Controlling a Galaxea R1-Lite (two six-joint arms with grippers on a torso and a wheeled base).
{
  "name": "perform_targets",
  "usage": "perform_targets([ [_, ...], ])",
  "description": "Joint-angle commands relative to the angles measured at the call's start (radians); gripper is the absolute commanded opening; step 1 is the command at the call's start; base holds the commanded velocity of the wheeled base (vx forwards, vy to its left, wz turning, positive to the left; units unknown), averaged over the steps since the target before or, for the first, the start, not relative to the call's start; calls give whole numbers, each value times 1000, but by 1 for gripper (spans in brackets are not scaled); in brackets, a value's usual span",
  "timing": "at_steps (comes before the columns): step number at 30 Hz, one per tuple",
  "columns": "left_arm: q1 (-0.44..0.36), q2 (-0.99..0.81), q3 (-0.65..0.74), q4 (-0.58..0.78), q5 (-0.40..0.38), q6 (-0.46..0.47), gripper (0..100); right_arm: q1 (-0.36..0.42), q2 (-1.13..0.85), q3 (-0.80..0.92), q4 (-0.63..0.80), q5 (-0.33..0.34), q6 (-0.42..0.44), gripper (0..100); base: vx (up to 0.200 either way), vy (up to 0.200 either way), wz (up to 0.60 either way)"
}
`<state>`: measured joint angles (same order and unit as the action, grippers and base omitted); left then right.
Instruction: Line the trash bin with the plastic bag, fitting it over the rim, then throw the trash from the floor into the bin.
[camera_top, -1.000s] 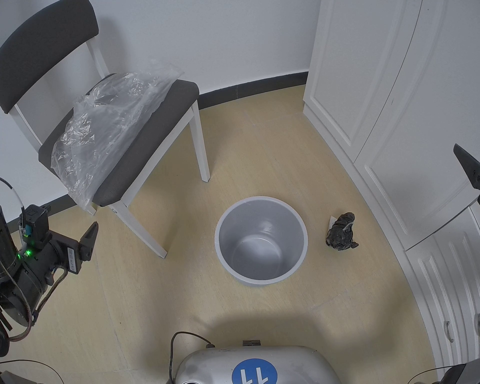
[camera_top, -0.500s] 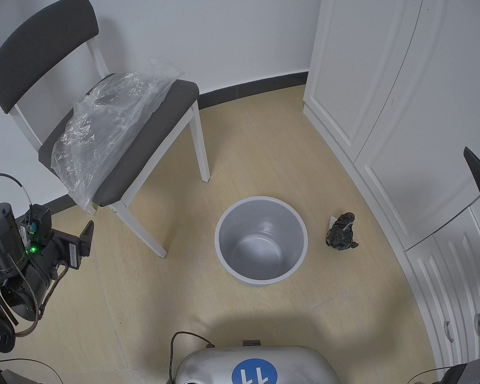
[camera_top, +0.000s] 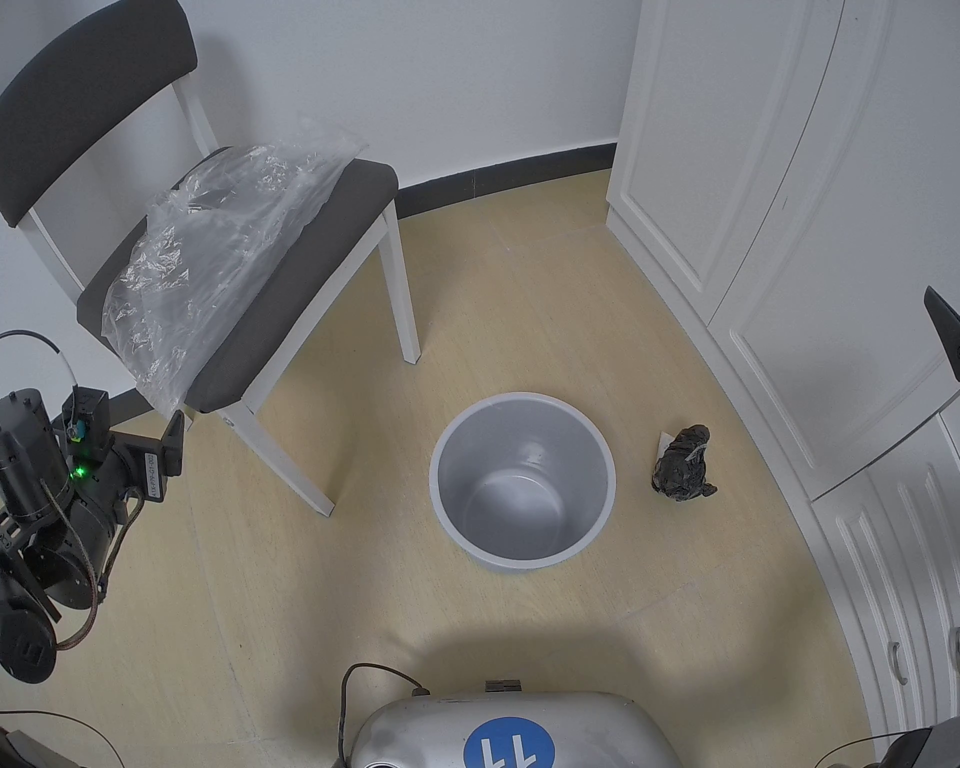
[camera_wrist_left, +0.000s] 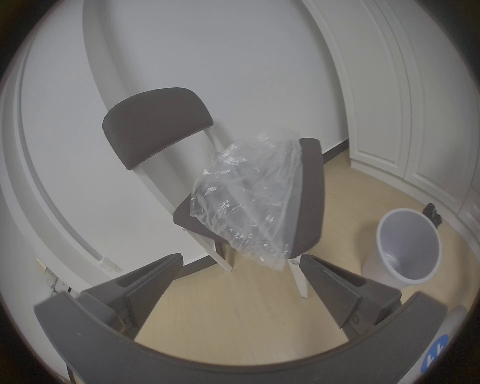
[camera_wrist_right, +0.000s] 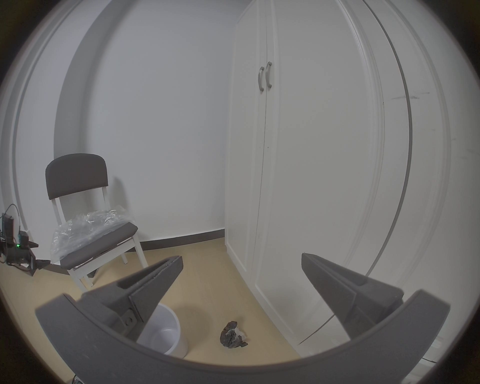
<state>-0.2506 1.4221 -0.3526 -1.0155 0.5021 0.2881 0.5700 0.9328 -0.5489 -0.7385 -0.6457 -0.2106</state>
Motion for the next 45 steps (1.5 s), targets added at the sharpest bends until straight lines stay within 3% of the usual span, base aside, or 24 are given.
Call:
perform_targets([
  [1, 57, 95, 10, -48, 1, 3, 100, 1, 8, 6, -2, 0, -1, 100, 0, 0, 0],
  [9, 136, 92, -2, -67, -1, 34, 100, 5, 15, 18, -2, 0, -1, 100, 0, 0, 0],
  [15, 214, 72, -9, -163, -8, 59, 100, 25, 21, 30, -4, 1, -1, 100, 0, 0, 0],
  [20, 281, 34, -11, -192, -65, 69, 100, 25, 18, 29, -4, 1, -1, 100, 0, 0, 0],
  [26, 283, 67, -17, -196, -162, 59, 100, 25, 20, 30, -4, 1, -1, 100, 0, 0, 0],
  [35, 283, 112, 27, -308, -168, 71, 100, 25, 12, 34, -4, 1, -3, 100, 0, 0, 0],
  [37, 275, 78, 70, -307, -228, 83, 100, 27, 12, 47, -4, 3, -15, 100, 0, 0, 0],
  [40, 275, 75, 76, -307, -240, 86, 100, 27, 12, 50, -4, 3, -18, 100, 0, 0, 0],
  [41, 284, 72, 109, -305, -324, 109, 100, 42, 11, 66, -4, 3, -30, 100, 0, 0, 0],
  [45, 284, 110, 107, -301, -333, 115, 100, 64, 14, 76, -4, 3, -32, 100, 0, 0, 0],
])
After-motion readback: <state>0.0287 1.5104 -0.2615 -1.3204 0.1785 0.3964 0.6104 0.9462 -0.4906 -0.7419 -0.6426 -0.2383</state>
